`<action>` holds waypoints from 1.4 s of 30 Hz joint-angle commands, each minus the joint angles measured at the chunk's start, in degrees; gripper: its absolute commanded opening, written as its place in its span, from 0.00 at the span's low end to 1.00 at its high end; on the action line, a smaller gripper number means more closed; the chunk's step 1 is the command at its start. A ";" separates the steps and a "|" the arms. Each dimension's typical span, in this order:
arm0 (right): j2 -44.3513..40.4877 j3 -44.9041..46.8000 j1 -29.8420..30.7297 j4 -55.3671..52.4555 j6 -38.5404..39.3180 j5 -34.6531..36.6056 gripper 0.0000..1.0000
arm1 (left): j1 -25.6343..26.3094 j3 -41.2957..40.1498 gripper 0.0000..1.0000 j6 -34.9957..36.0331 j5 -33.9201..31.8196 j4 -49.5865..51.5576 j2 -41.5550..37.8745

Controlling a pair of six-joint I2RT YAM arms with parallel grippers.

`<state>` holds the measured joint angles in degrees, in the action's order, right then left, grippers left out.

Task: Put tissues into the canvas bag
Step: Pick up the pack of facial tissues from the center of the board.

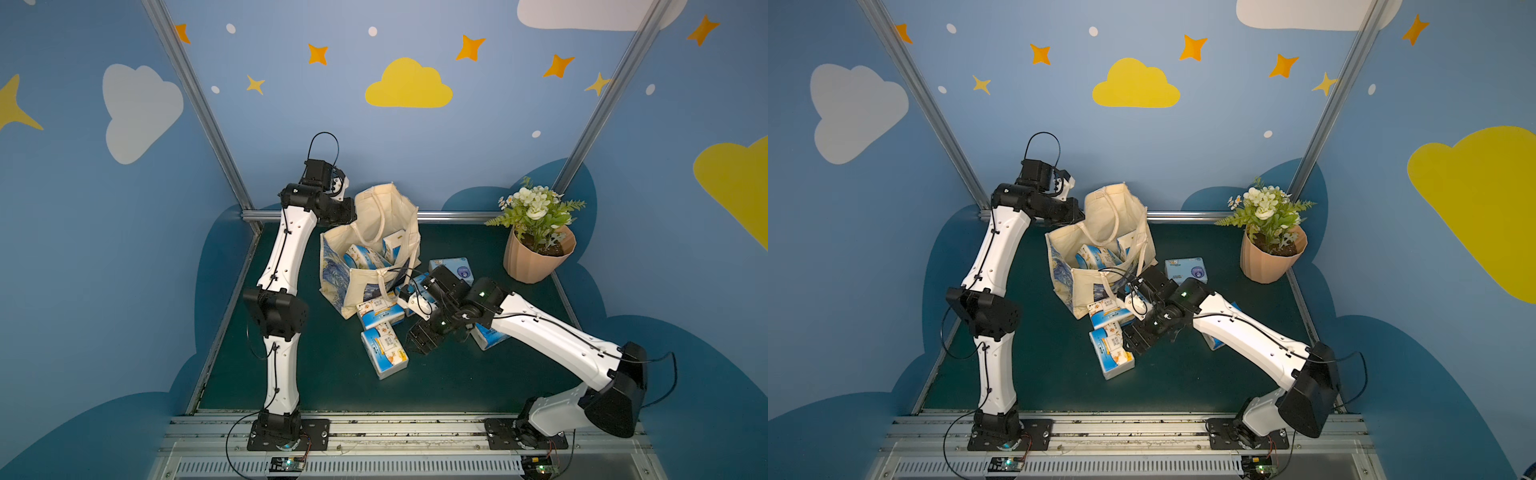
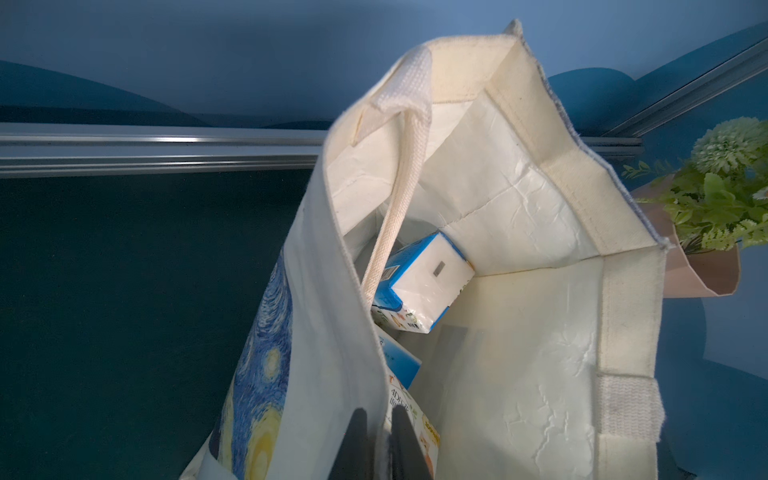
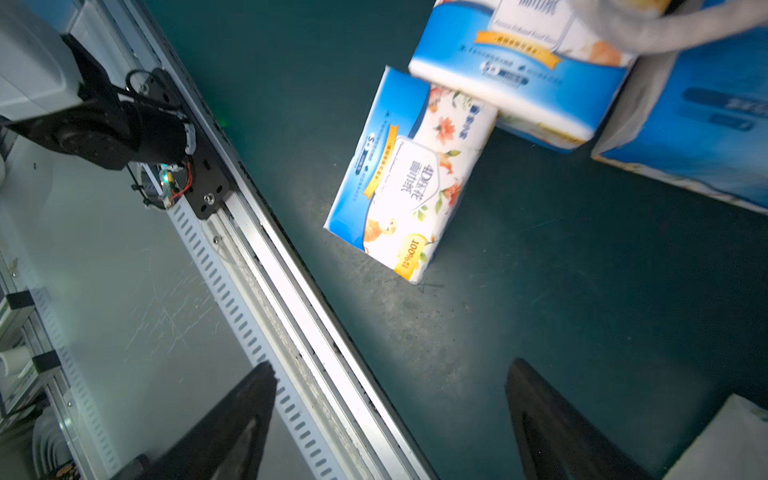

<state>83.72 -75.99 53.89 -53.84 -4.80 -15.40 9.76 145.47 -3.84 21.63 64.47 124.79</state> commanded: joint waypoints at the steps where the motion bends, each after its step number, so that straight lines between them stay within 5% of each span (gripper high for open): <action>1: 1.84 1.83 1.88 1.77 -2.31 0.85 0.88 | 0.83 -0.80 0.14 0.50 -0.54 -0.13 -1.55; 26: 30.67 -18.57 8.80 -2.25 -11.12 17.64 0.88 | -0.67 -5.62 0.15 -1.09 6.40 -3.56 -2.84; 42: 34.08 -14.75 8.01 -3.35 -10.75 10.37 0.88 | -1.32 -6.95 0.15 -1.17 6.23 -3.12 -3.53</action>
<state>116.33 -93.06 62.11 -54.59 -16.27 -3.07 8.51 139.15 -4.93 27.97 60.01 122.98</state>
